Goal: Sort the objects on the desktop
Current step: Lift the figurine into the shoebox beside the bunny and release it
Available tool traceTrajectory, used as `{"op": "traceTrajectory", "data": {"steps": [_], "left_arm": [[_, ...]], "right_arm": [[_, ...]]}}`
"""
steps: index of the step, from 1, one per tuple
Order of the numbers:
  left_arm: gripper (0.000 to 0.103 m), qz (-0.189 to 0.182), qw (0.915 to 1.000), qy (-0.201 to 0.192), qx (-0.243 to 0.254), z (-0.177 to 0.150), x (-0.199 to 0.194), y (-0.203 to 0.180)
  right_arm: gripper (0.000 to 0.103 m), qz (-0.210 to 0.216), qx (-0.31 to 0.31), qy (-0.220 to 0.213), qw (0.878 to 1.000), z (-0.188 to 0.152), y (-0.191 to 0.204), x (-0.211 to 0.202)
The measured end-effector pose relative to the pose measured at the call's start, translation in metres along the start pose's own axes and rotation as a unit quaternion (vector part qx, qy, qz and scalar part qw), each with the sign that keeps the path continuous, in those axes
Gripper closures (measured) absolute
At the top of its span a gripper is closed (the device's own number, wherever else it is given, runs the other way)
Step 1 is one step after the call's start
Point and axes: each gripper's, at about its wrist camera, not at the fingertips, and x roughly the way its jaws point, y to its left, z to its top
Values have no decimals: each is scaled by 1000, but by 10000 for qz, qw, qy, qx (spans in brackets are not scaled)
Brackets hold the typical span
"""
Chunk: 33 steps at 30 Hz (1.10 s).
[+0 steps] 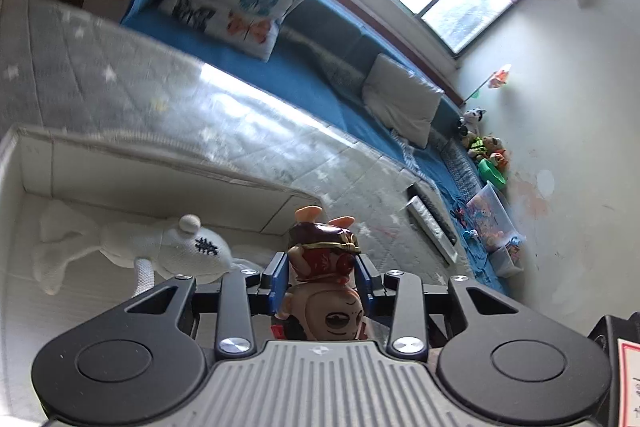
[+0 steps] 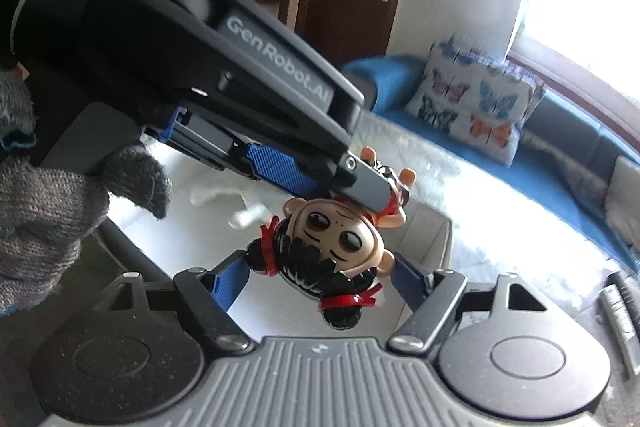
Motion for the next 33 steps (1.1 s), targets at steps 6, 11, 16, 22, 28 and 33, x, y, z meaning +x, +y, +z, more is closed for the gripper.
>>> {"op": "traceTrajectory", "data": {"steps": [6,11,16,22,28,33], "left_arm": [[65,-48,9993,173,-335,-1,24,25],[65,-53,9988,109,-469,-2,29,32],[69,-35,9984,189,-530,-5,38,36],[70,-50,9983,191,-541,-7,46,34],[70,-3,9991,77,-409,-7,38,31],[70,61,9996,23,-268,-9,32,27]], "right_arm": [[24,70,-116,422,9990,-10,-6,34],[24,170,-17,530,9984,-10,-11,41],[23,269,95,580,9979,-15,-21,43],[22,205,86,612,9979,-16,-19,43],[23,142,158,547,9983,-24,-15,37],[23,64,148,451,9989,-25,-14,32]]}}
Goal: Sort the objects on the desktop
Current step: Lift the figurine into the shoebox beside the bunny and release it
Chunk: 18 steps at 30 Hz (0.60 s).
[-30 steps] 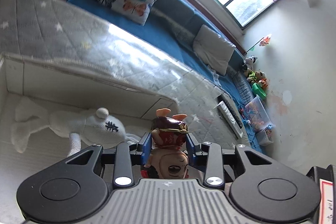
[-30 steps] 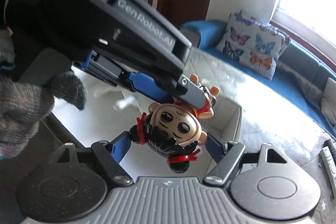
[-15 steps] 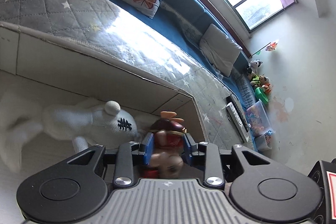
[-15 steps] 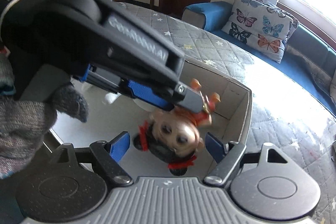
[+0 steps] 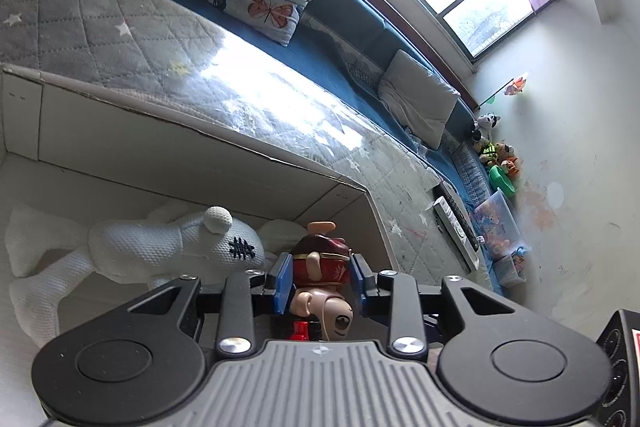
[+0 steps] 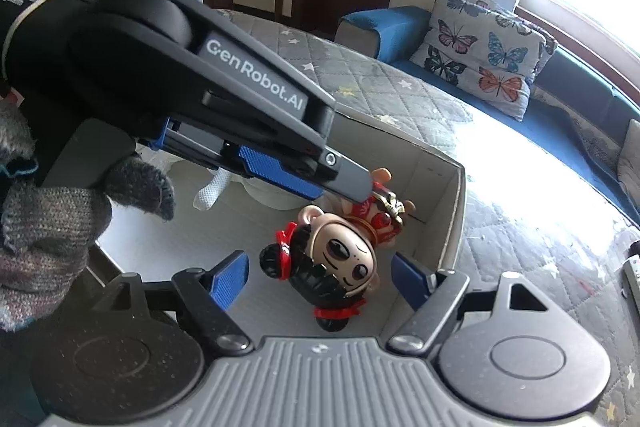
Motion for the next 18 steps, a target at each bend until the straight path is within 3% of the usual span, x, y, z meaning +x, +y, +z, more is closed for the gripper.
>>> {"op": "traceTrajectory", "data": {"steps": [18], "left_arm": [[70,351,9943,-422,911,-34,-52,-40]], "right_arm": [[23,-443,406,-853,9945,-33,20,-68]]}}
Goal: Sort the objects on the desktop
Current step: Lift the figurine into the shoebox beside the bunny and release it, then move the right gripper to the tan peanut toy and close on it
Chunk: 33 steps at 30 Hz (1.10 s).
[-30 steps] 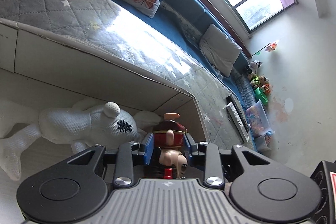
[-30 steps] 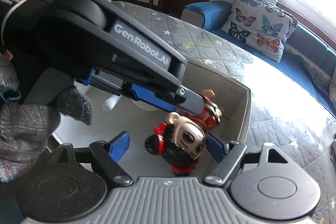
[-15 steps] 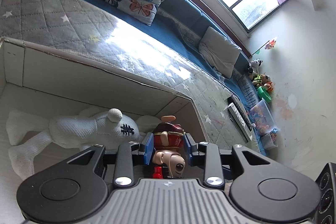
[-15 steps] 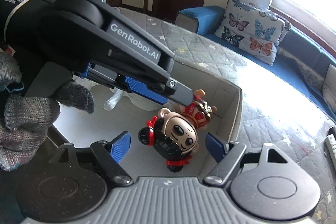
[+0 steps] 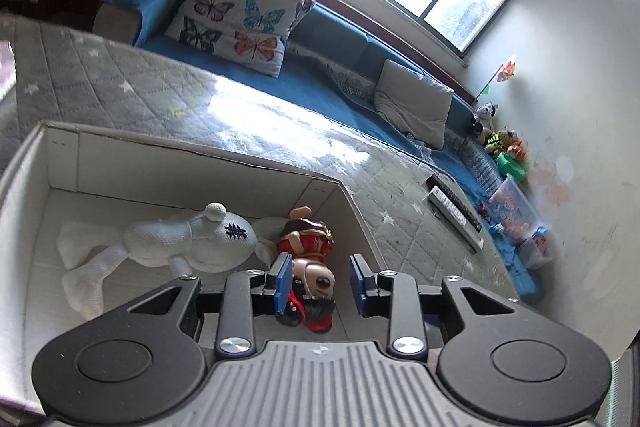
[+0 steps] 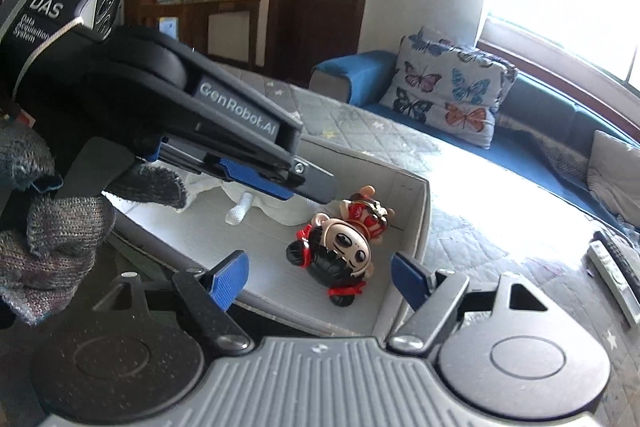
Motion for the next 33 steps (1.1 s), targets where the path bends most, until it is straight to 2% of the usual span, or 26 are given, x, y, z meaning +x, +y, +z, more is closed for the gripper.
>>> {"op": "traceTrajectory", "data": {"steps": [6,15,21,33], "left_arm": [[70,106,9989,-126,447,-18,-22,-18],[68,181,9966,-51,796,-52,-46,-28],[68,305,9953,48,913,-76,-53,-25],[68,273,9948,391,895,-113,-53,-23]], "right_arm": [[21,-105,255,-192,9994,-12,6,-26],[16,-345,497,-297,9977,-43,21,-55],[16,-464,588,-240,9969,-67,31,-65],[16,-428,747,-56,9963,-101,44,-66]]}}
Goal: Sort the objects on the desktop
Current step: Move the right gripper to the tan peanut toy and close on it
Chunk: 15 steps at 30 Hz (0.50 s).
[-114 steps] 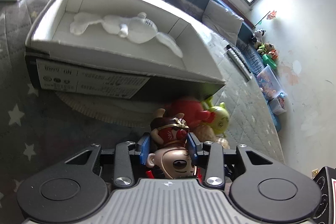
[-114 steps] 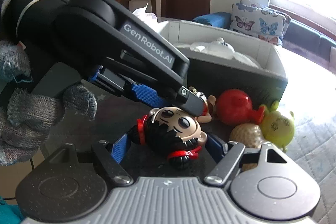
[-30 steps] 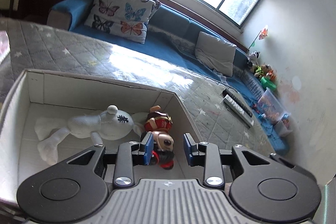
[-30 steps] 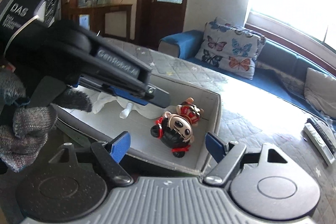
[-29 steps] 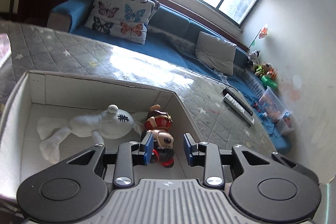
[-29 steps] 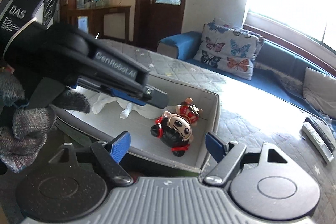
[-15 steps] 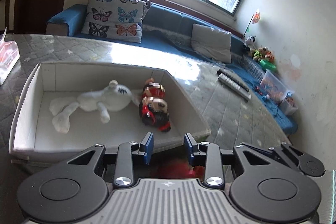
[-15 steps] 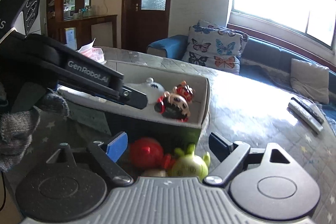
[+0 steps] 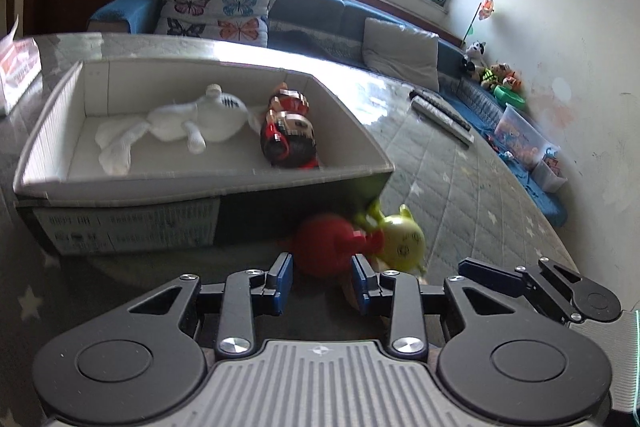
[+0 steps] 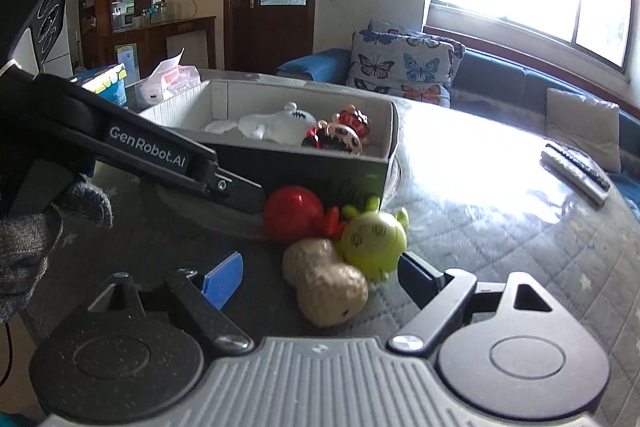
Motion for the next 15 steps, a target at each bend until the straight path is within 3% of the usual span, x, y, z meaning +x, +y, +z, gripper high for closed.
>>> {"op": "traceTrajectory", "data": {"steps": [15], "left_arm": [[68,-101,9991,404,12,-19,15,-9]], "right_arm": [[17,26,158,268,9995,-22,-1,13]]}}
